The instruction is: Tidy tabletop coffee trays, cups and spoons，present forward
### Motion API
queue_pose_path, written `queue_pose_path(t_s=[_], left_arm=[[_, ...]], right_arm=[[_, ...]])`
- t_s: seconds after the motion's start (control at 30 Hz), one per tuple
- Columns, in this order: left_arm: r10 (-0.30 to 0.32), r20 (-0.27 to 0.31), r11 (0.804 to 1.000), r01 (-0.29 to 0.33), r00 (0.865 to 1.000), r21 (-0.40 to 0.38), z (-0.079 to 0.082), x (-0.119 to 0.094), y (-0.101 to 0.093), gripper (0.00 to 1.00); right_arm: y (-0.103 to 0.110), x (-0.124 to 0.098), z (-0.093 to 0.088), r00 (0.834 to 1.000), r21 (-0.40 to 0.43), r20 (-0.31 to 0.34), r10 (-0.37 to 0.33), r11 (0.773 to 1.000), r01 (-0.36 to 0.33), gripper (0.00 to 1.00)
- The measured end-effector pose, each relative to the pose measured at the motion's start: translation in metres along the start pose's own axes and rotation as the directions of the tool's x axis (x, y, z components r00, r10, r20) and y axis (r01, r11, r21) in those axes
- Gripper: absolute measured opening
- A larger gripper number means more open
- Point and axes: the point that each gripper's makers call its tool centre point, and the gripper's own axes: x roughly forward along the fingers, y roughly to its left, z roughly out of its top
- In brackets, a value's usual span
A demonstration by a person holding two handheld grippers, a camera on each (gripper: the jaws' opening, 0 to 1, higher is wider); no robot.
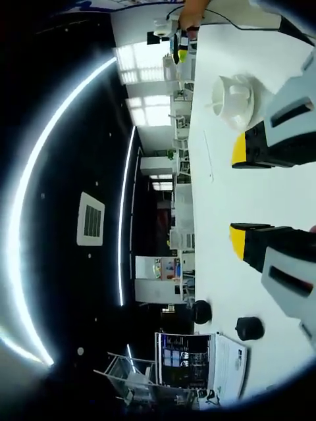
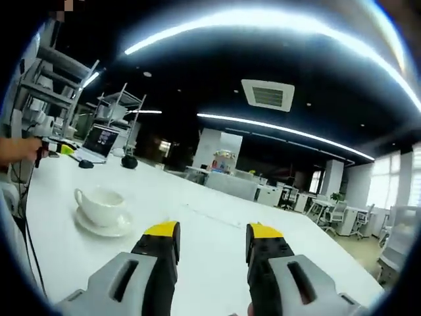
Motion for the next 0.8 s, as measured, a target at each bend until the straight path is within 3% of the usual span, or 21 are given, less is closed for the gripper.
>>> queue_pose_path(t_s=[0.23, 0.57, 0.63, 0.8], left_arm=[[-0.006, -0.008, 1.0, 0.006, 1.0, 0.001, 0.002, 0.004, 0.003, 0.34], [-0.028, -0.046, 0.998, 0.025, 0.999, -0.053, 0.001, 0.013, 0.005, 0.36], [-0.033, -0.05, 0.996, 0.029, 0.998, -0.088, 0.001, 0.014, 0.005, 0.36], [-0.063, -0.062, 0.99, 0.054, 0.996, -0.133, -0.003, 0.019, 0.003, 0.36]], right_arm=[[0.001, -0.001, 0.004, 1.0, -0.015, -0.012, -0.001, 1.0, 0.001, 0.43], [0.006, 0.009, 0.006, 0.998, 0.044, -0.054, 0.03, 0.999, -0.028, 0.4], [0.01, 0.012, 0.007, 0.997, 0.121, -0.064, 0.049, 0.992, -0.041, 0.39], [0.012, 0.019, 0.005, 0.992, 0.177, -0.099, 0.073, 0.983, -0.054, 0.39]])
